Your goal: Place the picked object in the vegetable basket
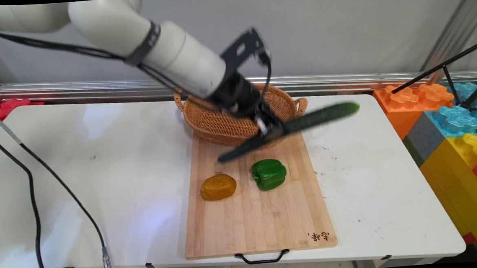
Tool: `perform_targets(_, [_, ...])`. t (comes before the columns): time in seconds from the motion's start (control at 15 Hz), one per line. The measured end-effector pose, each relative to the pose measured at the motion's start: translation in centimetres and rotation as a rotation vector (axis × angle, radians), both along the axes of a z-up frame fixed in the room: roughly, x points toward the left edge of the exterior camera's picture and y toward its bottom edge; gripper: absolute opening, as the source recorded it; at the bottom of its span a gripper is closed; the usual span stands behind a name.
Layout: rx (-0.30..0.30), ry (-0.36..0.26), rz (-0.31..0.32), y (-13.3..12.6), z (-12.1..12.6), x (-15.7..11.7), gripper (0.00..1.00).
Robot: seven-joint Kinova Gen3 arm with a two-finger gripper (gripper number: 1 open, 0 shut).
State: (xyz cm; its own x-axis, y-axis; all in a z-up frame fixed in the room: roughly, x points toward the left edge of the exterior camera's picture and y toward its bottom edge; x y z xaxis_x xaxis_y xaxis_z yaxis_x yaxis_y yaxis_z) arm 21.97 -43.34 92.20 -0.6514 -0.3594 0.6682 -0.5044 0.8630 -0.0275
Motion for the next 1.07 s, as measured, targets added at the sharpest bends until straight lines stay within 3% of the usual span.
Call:
perform_targets(0.27, [-0.151,-0.011,0.071,-3.5,3.2,1.8,0.00])
perform_targets(0.53, [-0.273,-0.126,0.043,-6.8,4.4,3.4,0.00])
perform_targets(0.93, [-0.256,-0.299,-0.006,-10.2,1.0,6.2,0.00])
perform_targets(1.07, [-0.238,-0.356,-0.043,-11.2,-1.2,7.1,0.00])
